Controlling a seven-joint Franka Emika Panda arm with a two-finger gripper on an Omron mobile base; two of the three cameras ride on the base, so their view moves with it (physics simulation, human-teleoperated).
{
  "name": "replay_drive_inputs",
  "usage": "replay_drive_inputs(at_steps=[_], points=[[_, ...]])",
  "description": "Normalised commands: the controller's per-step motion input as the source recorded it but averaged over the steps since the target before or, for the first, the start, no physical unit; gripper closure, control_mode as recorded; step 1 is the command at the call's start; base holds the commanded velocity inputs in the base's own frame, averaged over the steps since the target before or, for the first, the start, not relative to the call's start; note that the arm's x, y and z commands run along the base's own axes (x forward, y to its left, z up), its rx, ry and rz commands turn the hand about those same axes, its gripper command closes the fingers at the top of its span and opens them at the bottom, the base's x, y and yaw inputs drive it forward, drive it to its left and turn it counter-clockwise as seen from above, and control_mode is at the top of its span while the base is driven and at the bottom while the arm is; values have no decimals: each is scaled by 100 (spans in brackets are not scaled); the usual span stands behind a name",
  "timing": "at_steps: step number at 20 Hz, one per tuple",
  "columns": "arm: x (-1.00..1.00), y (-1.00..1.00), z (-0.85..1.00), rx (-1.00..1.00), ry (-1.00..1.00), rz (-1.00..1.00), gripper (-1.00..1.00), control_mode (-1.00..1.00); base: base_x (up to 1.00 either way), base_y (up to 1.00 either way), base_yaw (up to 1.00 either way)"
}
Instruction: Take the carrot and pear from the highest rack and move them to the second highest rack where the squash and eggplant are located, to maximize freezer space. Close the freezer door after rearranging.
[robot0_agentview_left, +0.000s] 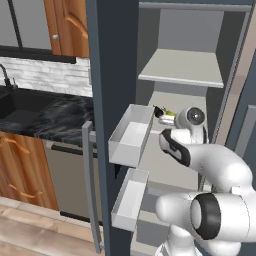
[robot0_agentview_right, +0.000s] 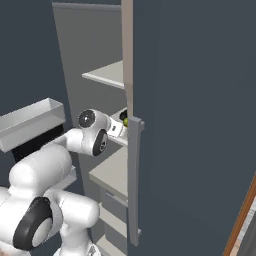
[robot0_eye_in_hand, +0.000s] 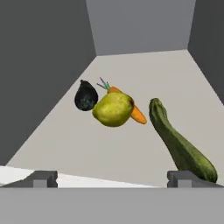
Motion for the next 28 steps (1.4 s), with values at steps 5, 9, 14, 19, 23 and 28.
replay_drive_inputs(at_steps=[5,9,14,19,23,28], points=[[-50,2,54,5,10,0,-100,-100,0,0,0],[-57,-1,49,7,13,0,-100,-100,0,0,0],[-75,-1,32,5,1,0,-100,-100,0,0,0],[-85,0,20,3,0,0,-100,-100,0,0,0],[-88,0,14,4,0,0,-100,-100,0,0,0],[-85,0,15,0,0,0,-100,-100,0,0,0]])
